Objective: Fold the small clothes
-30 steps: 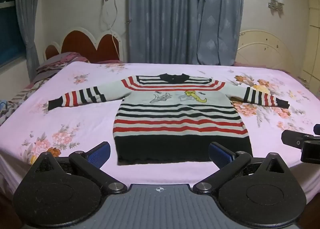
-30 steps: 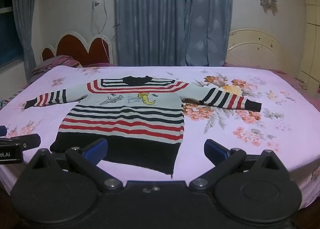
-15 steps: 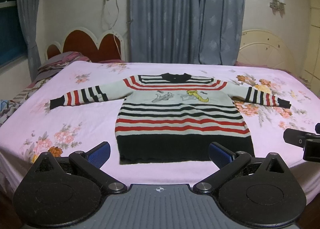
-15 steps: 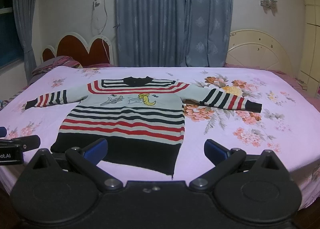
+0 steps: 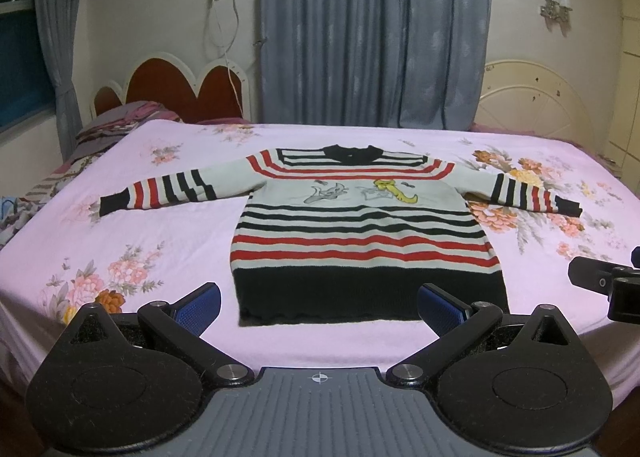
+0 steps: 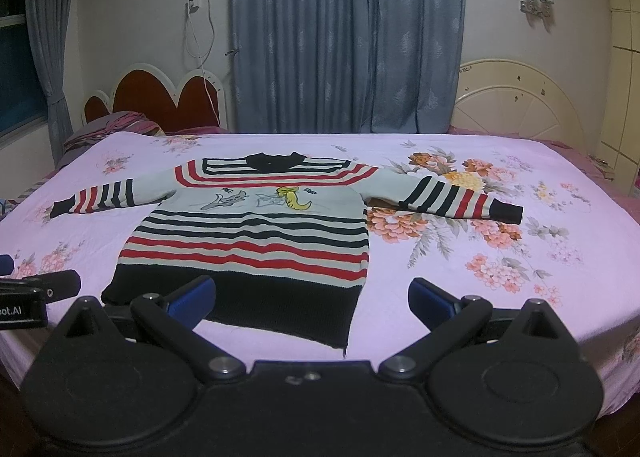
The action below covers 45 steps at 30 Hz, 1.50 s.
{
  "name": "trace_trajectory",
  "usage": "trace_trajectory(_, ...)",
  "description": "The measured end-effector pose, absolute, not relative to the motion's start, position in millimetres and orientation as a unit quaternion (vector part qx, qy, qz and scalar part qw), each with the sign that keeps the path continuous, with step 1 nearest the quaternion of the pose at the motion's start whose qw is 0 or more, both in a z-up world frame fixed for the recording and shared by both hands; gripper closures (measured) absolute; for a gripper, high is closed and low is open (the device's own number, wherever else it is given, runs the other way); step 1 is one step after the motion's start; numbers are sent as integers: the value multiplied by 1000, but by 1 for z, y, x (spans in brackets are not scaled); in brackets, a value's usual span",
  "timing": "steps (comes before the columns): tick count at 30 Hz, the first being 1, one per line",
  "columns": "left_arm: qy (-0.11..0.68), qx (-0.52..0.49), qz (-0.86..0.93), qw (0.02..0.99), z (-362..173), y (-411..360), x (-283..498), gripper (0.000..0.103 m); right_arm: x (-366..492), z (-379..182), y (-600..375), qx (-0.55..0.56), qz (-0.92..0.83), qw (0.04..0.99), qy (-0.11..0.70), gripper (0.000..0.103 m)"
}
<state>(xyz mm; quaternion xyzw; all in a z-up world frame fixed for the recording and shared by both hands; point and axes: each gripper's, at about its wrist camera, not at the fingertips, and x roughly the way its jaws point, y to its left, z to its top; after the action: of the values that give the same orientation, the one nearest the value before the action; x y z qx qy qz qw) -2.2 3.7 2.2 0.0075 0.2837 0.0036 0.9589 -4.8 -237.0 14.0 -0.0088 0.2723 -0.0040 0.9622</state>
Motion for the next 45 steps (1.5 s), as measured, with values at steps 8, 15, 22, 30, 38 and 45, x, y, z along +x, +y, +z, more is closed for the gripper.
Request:
trace_trajectory(8, 284, 8, 3, 959, 2, 4, -3, 0, -5, 14, -237, -8, -4, 962, 272, 1)
trace_trajectory(15, 284, 8, 5, 959, 0, 4, -3, 0, -4, 14, -236, -9, -4, 962, 272, 1)
trace_trajectory(22, 286, 9, 6, 958, -3, 5, -1, 0, -3, 14, -236, -8, -3, 962, 273, 1)
trace_trajectory(30, 286, 8, 6, 958, -3, 5, -1, 0, -3, 14, -236, -8, -3, 962, 273, 1)
trace_trajectory(38, 285, 8, 8, 958, -1, 5, -1, 0, -2, 14, -235, -8, -2, 962, 273, 1)
trace_trajectory(45, 286, 9, 9, 958, 0, 4, -1, 0, -2, 16, -235, -9, 1, 962, 272, 1)
